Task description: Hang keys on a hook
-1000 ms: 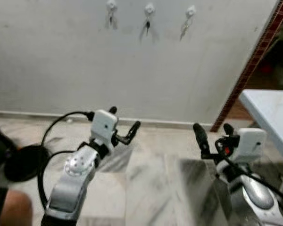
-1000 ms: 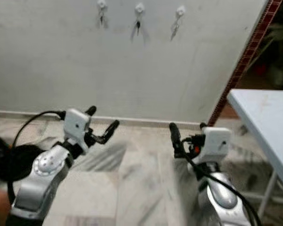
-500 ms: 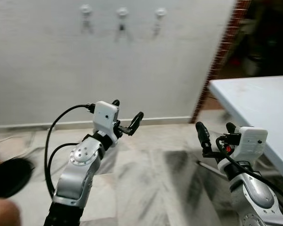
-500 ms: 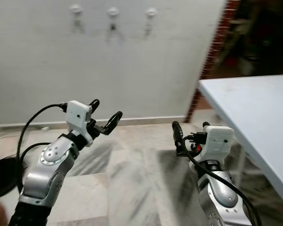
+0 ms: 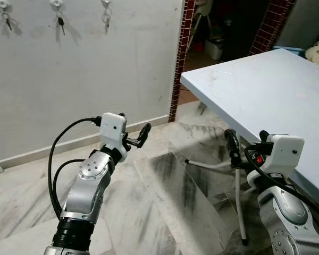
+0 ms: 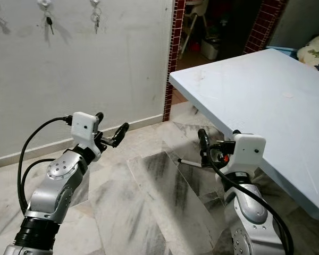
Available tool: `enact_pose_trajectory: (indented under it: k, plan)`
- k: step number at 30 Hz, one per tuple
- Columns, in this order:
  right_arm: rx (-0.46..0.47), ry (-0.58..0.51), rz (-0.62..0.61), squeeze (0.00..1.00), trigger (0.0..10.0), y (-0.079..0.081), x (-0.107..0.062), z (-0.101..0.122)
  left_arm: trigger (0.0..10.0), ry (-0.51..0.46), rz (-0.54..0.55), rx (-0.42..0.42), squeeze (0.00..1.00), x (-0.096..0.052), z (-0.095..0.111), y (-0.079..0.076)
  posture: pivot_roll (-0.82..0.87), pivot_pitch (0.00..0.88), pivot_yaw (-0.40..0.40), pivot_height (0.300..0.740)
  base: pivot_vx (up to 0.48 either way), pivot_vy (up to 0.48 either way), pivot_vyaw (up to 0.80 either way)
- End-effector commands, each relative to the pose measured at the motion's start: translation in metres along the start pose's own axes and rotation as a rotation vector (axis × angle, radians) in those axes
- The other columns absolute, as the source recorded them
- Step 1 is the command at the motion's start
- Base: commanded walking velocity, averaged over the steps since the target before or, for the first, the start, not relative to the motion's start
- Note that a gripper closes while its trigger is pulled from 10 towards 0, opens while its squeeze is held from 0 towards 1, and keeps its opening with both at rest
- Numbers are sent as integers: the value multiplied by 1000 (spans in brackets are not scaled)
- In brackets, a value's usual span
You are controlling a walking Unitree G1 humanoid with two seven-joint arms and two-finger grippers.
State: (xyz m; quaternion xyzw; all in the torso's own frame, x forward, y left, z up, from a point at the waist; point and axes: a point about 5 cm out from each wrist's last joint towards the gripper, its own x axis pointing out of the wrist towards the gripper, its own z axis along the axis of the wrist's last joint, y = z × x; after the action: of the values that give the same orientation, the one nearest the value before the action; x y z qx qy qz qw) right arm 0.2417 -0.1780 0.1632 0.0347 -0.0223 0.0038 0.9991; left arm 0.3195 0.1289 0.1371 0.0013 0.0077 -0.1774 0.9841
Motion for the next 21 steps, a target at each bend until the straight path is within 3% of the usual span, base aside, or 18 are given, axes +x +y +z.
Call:
enact_pose_trajectory:
  k: [1,12,21]
  plan:
    - [-15,-15,-13,0,10000,-4,2,3,10000,-16,7,14,0,2,4,3,45,0,-42,740,0,0,-769]
    - [-74,16,-158,0,10000,-27,6,-12,10000,118,89,38,0,-1,-28,26,43,0,-37,740,0,0,-768]
    - [-67,10,-188,0,10000,-36,9,-14,10000,135,106,27,0,4,-31,34,40,0,-33,740,0,0,-769]
